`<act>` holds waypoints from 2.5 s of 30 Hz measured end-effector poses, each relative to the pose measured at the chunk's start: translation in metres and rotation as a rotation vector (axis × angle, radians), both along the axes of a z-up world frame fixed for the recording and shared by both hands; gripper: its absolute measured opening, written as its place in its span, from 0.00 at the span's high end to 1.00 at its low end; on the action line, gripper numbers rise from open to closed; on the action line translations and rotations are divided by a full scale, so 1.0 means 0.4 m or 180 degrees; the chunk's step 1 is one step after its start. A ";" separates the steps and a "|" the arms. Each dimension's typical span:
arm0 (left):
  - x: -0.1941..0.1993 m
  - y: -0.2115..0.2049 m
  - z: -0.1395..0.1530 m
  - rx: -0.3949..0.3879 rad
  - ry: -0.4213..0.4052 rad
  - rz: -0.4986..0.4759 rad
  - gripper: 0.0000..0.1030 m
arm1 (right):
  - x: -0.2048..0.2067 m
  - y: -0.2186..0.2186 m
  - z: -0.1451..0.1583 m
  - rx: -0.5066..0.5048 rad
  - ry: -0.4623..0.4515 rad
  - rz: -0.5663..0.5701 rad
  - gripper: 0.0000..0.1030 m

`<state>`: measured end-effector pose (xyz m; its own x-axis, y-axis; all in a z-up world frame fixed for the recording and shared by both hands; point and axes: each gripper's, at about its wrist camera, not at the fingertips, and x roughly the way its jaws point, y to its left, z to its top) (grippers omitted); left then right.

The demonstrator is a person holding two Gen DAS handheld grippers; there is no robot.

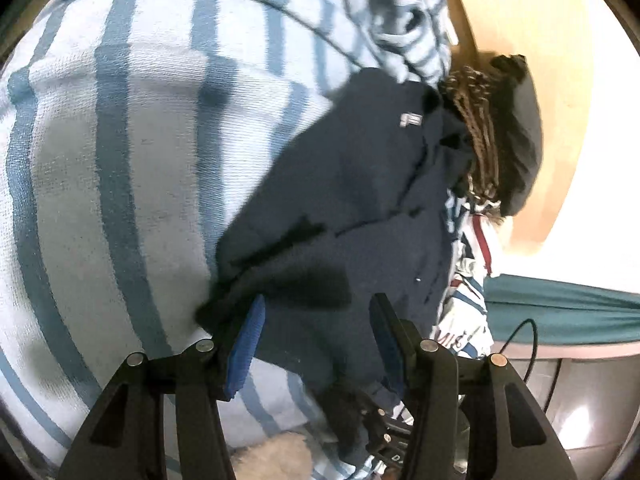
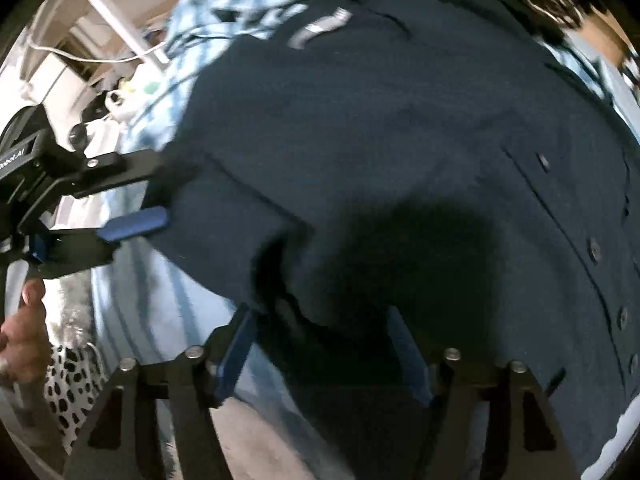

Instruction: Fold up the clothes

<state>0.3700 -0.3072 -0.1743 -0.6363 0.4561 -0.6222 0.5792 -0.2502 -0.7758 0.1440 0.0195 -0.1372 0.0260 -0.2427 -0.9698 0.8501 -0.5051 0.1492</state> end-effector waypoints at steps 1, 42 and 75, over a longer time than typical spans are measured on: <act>0.001 -0.002 -0.005 0.0025 0.0006 0.0013 0.46 | -0.005 0.005 -0.005 0.0067 0.0026 -0.0036 0.31; -0.004 0.005 0.008 -0.0011 -0.0042 -0.0097 0.46 | 0.031 -0.036 -0.060 -0.0231 0.0031 -0.0090 0.13; 0.012 -0.017 0.011 0.0028 0.0013 0.0047 0.46 | -0.024 0.017 0.013 -0.0126 0.0381 -0.0298 0.12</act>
<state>0.3747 -0.3140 -0.1699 -0.6457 0.4520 -0.6154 0.5795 -0.2347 -0.7804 0.1343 0.0262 -0.1320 -0.1138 -0.2766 -0.9542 0.8125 -0.5787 0.0709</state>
